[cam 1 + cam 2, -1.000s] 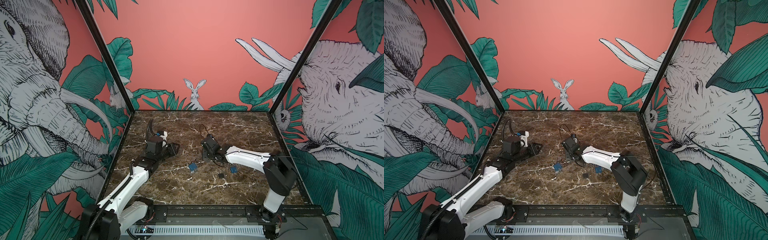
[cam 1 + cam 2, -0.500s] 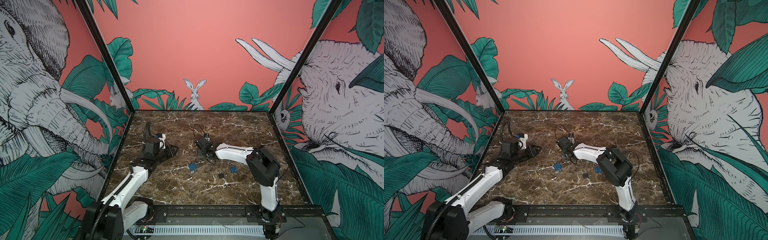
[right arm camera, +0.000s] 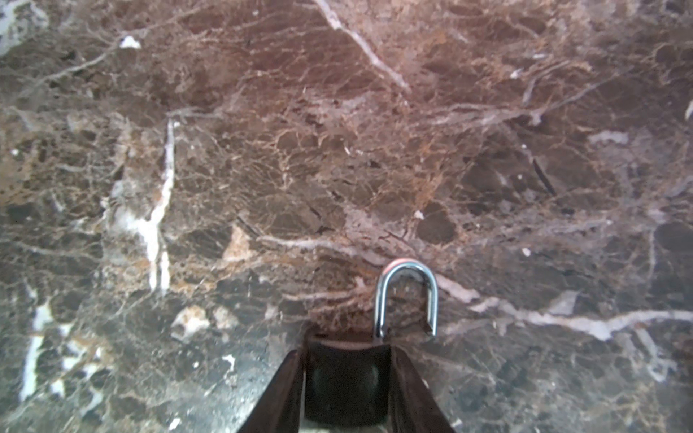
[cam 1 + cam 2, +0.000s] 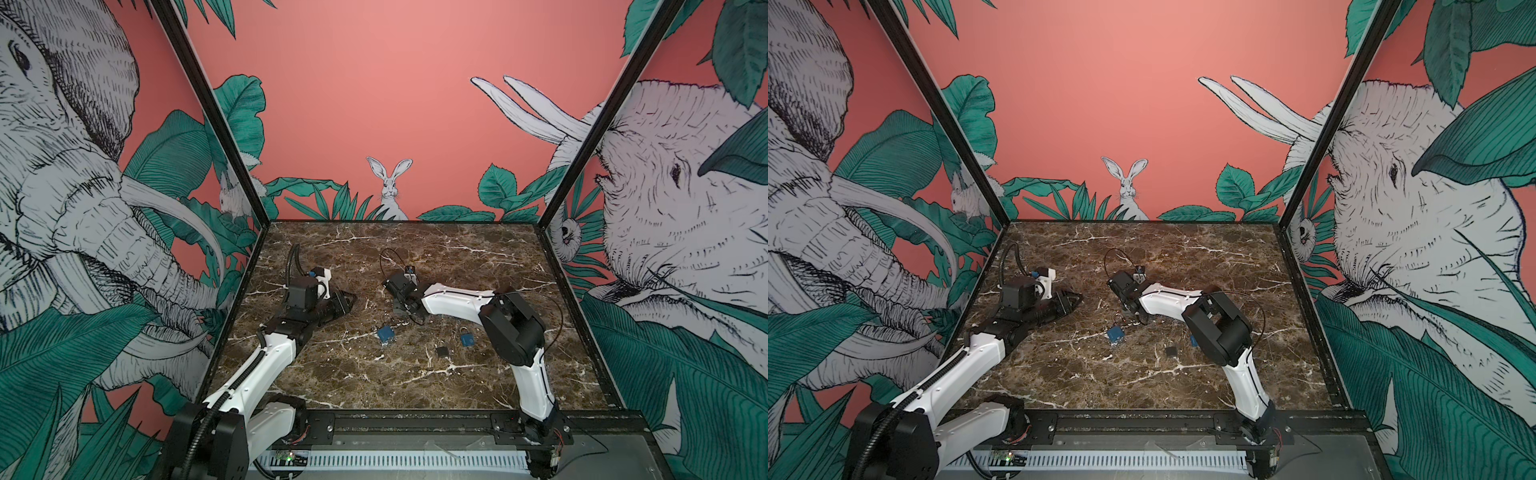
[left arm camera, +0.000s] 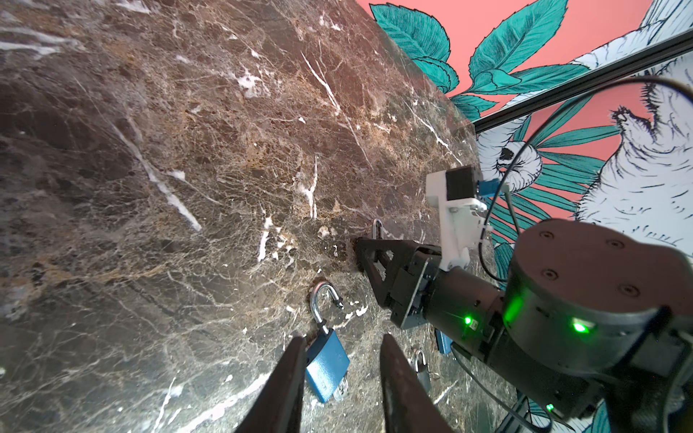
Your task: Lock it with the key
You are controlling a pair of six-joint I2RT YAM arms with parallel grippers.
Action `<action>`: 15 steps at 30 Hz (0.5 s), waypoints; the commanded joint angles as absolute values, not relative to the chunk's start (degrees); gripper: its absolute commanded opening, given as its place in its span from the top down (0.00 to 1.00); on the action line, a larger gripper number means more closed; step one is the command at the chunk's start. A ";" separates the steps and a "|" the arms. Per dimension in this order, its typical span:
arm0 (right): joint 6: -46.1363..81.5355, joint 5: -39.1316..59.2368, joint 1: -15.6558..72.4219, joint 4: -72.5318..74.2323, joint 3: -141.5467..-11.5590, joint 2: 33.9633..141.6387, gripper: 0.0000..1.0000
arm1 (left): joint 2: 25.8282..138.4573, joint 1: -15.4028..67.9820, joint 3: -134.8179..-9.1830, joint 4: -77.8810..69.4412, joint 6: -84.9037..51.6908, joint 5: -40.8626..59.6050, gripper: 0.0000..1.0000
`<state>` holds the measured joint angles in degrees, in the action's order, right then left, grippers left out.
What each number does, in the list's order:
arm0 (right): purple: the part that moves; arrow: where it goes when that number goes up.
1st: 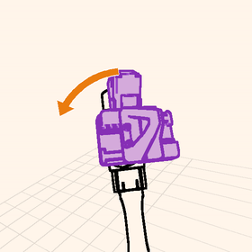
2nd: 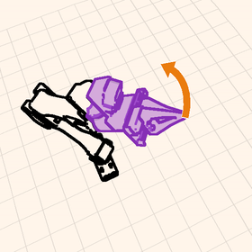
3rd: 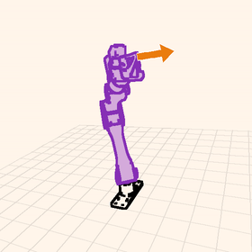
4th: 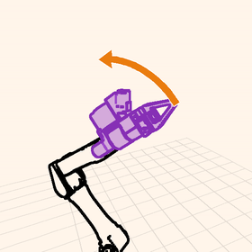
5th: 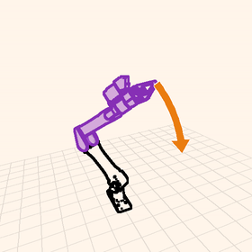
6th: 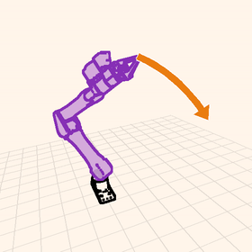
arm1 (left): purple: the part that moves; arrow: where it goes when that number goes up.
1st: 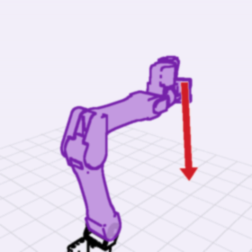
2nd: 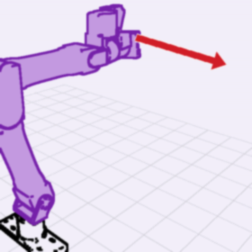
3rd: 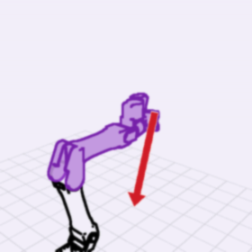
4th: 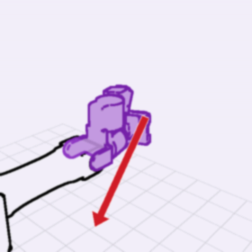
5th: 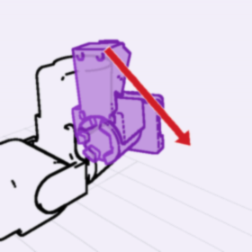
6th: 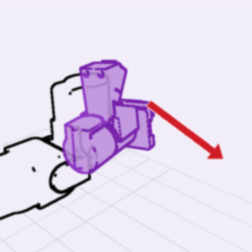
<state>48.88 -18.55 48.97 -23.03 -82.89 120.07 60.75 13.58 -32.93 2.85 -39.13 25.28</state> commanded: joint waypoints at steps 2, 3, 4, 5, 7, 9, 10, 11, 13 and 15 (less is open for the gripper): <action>48.85 -20.28 48.52 -26.17 -83.94 121.20 0.64 | 60.03 12.78 -31.97 1.58 -38.41 26.37 0.64; 48.76 -20.30 48.35 -26.37 -83.80 121.20 0.66 | 60.04 12.78 -31.93 1.58 -38.40 26.37 0.64; 48.71 -20.27 48.25 -26.46 -83.68 121.09 0.68 | 60.11 12.68 -31.94 1.58 -38.36 26.49 0.64; 48.55 -20.14 48.17 -26.44 -83.51 120.96 0.69 | 60.14 12.66 -31.91 1.58 -38.41 26.46 0.64; 48.26 -19.91 47.95 -26.37 -83.19 120.77 0.68 | 60.28 12.57 -31.99 1.49 -38.43 26.54 0.64; 47.94 -19.28 47.78 -26.14 -83.21 121.06 0.65 | 60.36 12.48 -31.98 1.51 -38.45 26.54 0.64; 47.81 -18.93 47.56 -26.31 -83.38 121.25 0.64 | 60.34 12.44 -31.98 1.52 -38.32 26.54 0.64; 47.65 -18.71 47.47 -26.38 -83.56 121.49 0.63 | 60.35 12.39 -31.99 1.49 -38.24 26.54 0.64; 47.31 -18.16 47.40 -26.63 -83.91 121.97 0.62 | 60.40 12.31 -31.97 1.49 -38.28 26.56 0.64; 47.07 -17.70 47.31 -26.96 -84.49 122.56 0.62 | 60.43 12.27 -31.96 1.49 -38.30 26.54 0.64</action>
<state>47.86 -17.96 47.94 -24.36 -83.40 120.42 60.75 12.69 -32.82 2.59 -39.11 26.09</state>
